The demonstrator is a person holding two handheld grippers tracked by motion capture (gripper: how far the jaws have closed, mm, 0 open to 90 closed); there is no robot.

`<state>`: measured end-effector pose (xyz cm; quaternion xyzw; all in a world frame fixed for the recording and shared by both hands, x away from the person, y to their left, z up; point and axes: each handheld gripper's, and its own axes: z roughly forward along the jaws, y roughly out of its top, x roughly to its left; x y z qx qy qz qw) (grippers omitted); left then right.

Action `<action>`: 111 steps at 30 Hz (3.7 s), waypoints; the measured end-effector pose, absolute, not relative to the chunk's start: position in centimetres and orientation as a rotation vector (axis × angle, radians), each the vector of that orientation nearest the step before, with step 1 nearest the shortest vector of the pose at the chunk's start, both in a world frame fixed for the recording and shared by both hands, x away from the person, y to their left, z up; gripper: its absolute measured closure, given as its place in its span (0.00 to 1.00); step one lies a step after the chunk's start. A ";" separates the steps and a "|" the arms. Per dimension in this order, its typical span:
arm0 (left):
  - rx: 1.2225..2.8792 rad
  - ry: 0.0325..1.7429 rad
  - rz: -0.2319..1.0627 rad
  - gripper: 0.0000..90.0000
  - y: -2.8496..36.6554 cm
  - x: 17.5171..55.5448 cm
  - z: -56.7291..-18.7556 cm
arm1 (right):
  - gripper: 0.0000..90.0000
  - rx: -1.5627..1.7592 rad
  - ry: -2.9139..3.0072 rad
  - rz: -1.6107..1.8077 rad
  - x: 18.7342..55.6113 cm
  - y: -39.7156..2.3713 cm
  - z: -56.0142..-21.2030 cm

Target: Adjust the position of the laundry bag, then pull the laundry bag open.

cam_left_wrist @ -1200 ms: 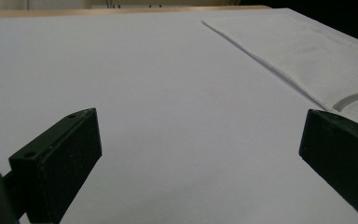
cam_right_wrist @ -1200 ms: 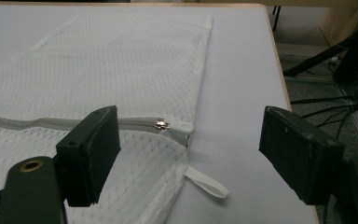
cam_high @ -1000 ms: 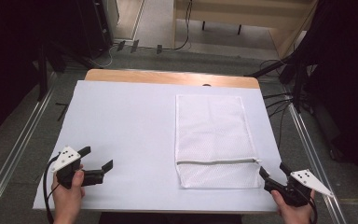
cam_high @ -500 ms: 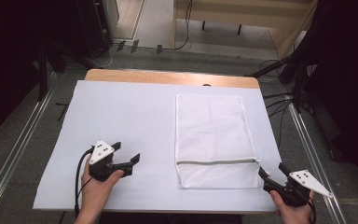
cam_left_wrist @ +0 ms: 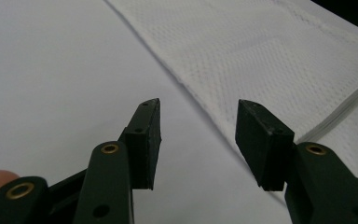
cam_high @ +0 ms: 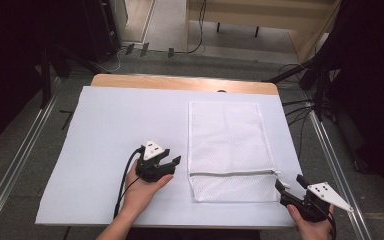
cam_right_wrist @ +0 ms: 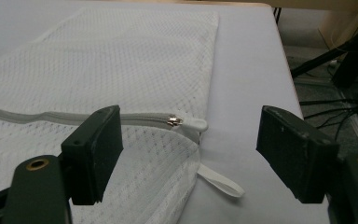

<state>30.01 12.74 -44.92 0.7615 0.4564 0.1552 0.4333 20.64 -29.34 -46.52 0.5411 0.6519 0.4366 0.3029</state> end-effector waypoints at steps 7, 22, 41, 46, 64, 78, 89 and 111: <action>1.948 1.200 0.373 0.60 9.9 32.8 -46.0 | 0.26 1.416 1.752 1.157 20.8 -29.0 -46.6; 2.042 1.242 0.413 0.90 7.5 33.5 -47.1 | 0.27 1.423 1.756 1.166 20.9 -29.2 -46.7; 1.949 1.233 0.329 1.00 12.4 32.4 -45.3 | 0.25 1.406 1.753 1.167 20.5 -28.8 -46.3; 1.922 1.266 0.334 1.00 15.2 31.3 -45.2 | 0.25 1.389 1.768 1.168 20.5 -28.6 -46.3; 1.835 1.366 0.391 1.00 24.4 27.2 -45.1 | 0.25 1.351 1.842 1.244 20.1 -26.7 -45.8; 1.792 1.379 0.506 0.64 24.5 27.0 -44.5 | 0.42 1.258 1.959 1.366 19.9 -23.9 -45.6; 1.807 1.261 0.470 0.58 21.4 25.8 -43.2 | 0.58 1.266 2.115 1.428 21.2 -20.2 -47.2; 1.878 1.139 0.378 0.58 17.2 25.3 -43.6 | 0.48 1.314 2.180 1.332 22.5 -18.0 -48.5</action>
